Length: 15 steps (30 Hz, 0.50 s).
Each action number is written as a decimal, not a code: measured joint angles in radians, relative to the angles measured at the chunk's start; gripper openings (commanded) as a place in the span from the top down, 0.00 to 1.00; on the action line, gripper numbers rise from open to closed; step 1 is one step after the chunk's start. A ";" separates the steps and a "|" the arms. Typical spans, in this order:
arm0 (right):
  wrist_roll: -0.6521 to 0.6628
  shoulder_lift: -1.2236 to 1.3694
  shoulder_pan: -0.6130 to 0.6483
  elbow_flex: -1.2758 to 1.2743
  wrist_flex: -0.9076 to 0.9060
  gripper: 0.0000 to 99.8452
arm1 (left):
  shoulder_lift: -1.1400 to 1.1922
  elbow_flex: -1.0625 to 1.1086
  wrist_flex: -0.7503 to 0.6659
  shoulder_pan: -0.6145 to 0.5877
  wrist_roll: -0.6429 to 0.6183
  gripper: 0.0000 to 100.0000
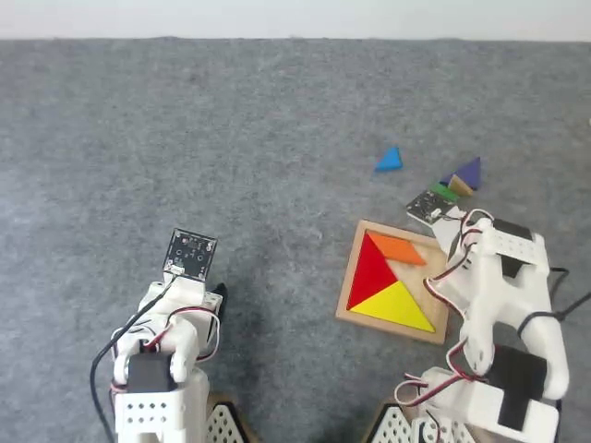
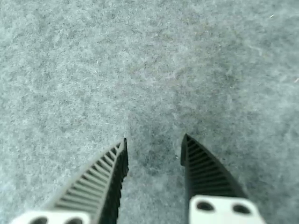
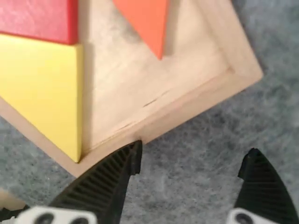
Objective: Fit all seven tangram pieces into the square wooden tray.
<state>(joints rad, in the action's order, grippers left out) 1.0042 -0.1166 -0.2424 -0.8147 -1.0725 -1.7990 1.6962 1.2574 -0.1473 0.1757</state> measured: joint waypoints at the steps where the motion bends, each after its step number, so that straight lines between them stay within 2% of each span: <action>1: 0.000 0.000 0.000 0.002 0.000 0.65 | 0.000 0.000 0.000 0.000 0.000 0.82; 7: 0.000 0.000 0.080 -0.002 0.000 0.65 | 0.000 0.000 0.000 0.000 0.000 0.82; 15: -0.130 0.025 0.328 -0.005 0.011 0.65 | 0.000 0.000 0.000 -0.002 0.000 0.82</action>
<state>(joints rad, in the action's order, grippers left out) 0.8738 -0.0921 0.0859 -0.8193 -1.0618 -1.7990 1.6962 1.2574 -0.1488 0.1757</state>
